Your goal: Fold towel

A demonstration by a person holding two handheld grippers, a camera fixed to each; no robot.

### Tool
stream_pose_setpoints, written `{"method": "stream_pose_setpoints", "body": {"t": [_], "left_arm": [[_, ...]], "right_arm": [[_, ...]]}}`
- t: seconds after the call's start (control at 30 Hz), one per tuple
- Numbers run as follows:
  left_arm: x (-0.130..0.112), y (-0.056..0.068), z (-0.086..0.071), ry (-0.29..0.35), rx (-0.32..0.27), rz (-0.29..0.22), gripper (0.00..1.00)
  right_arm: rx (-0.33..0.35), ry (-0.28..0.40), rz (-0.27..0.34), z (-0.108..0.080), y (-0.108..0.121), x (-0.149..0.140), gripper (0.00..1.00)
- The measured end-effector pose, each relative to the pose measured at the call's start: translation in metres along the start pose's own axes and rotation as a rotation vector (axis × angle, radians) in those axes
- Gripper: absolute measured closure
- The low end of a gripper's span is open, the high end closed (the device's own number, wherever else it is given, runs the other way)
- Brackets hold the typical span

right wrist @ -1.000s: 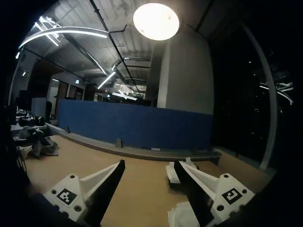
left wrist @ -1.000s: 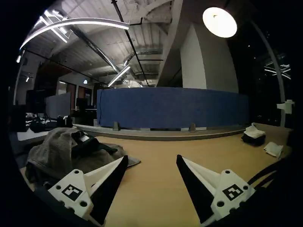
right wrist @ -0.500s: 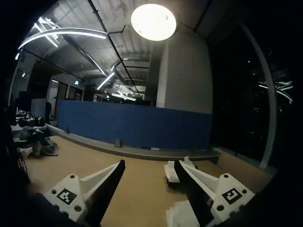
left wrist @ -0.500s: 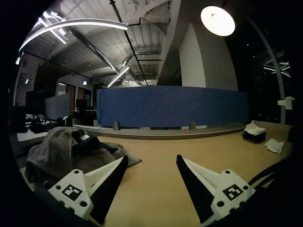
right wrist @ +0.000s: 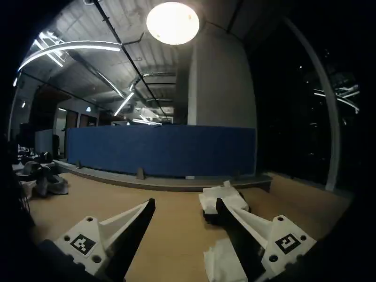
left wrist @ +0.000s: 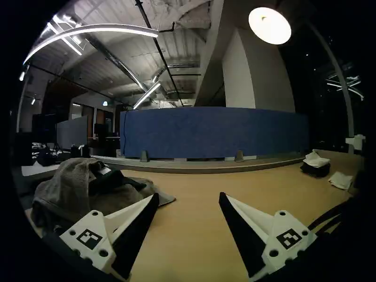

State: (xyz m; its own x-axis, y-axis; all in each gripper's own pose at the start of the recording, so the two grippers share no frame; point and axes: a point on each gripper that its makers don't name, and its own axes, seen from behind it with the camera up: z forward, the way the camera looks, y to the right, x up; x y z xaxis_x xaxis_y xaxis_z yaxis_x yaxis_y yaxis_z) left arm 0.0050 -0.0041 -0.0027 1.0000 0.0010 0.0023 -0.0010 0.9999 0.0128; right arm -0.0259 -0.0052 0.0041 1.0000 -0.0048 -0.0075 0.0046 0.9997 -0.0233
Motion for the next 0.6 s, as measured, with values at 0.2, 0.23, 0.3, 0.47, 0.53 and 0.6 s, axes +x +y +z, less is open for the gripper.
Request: {"method": "stream_pose_setpoints", "body": {"t": [0.2,0.23,0.3,0.47,0.53,0.6], "left_arm": [[-0.001,0.000,0.000,0.000,0.000,0.000,0.05],[-0.001,0.000,0.000,0.000,0.000,0.000,0.05],[-0.001,0.000,-0.001,0.000,0.000,0.000,0.05],[-0.001,0.000,-0.001,0.000,0.000,0.000,0.05],[-0.001,0.000,-0.001,0.000,0.000,0.000,0.05],[-0.001,0.000,-0.001,0.000,0.000,0.000,0.05]], "right_arm": [[-0.005,-0.015,0.032,0.001,0.010,-0.026,0.00],[-0.002,-0.016,0.032,0.001,0.010,-0.029,0.00],[0.004,-0.018,0.031,0.002,0.009,-0.035,0.00],[0.001,-0.018,0.012,0.004,0.011,-0.047,0.00],[0.000,-0.018,0.012,0.004,0.010,-0.050,0.00],[-0.003,-0.018,0.014,0.004,0.010,-0.053,0.00]]}}
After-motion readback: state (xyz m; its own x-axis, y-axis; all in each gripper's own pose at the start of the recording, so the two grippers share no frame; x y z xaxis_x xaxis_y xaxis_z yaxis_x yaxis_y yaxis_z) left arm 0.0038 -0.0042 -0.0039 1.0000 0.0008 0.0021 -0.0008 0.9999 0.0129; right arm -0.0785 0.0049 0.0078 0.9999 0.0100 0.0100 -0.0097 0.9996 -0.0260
